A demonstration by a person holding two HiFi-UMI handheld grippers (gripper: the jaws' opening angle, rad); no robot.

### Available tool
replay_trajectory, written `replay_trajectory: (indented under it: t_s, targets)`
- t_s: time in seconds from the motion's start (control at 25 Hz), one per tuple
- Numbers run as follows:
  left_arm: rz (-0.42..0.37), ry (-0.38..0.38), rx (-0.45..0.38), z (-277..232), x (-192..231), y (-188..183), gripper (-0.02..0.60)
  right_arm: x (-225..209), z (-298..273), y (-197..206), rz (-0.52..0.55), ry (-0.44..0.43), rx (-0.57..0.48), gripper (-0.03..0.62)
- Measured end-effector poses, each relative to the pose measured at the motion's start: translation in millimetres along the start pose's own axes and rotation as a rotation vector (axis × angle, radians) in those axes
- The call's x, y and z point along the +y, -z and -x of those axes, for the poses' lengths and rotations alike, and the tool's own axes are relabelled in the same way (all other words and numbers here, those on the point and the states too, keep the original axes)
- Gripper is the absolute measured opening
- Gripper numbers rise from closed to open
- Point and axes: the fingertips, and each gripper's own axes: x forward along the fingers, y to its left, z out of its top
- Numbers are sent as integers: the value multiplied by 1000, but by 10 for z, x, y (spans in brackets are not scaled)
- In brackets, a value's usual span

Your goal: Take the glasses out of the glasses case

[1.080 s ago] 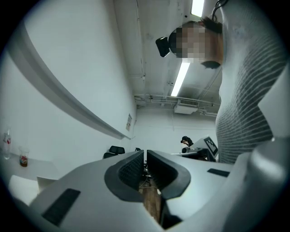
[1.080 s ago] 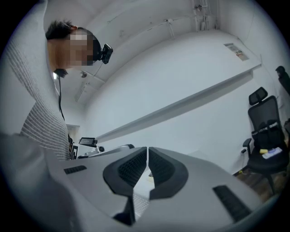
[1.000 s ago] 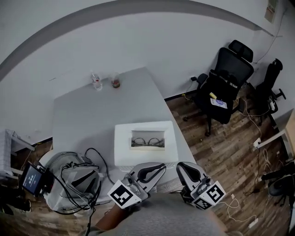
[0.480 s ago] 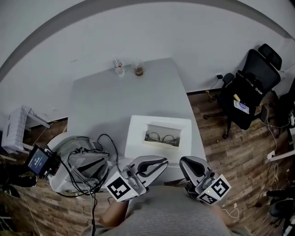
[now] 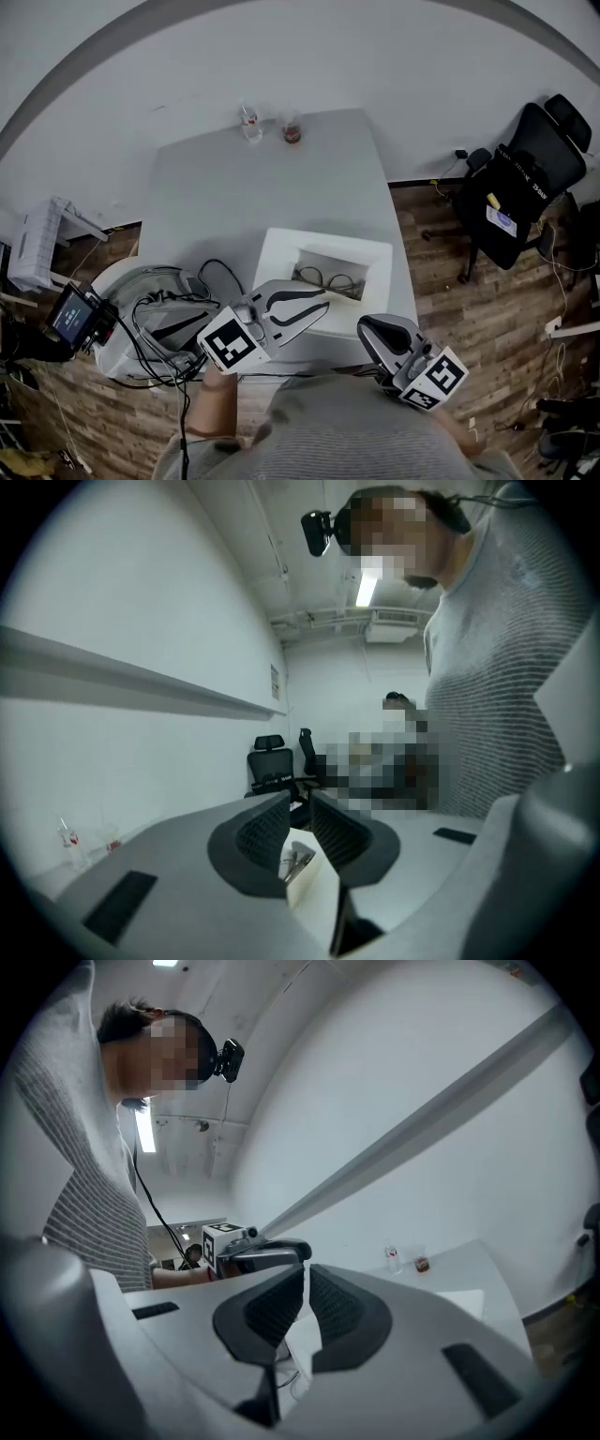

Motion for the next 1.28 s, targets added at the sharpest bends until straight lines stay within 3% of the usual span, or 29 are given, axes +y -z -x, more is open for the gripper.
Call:
replay_trajectory:
  t_s: [0.08,0.36,0.56,0.72,1.04,1.28]
  targets:
    - [-39,32,73,-91,101,93,84,-27,-12,14,2,0,2,15]
    - [-313,42,374,-326,225,608,91,-143,-12,37,33,10,-17,15]
    - [-422,126,604,-399,161,1023,114,-183,50,72,27,33,-18,15]
    - [-498,153,701,-480,168,1150,112,-100,14,138,41,19,-12,15]
    - [-547,187,843,-538,199,1329,110,-10,54,136,62,23,-22,15]
    - [-531,260,932,-537,185,1389,83,10,68,134,63,42,-33,15]
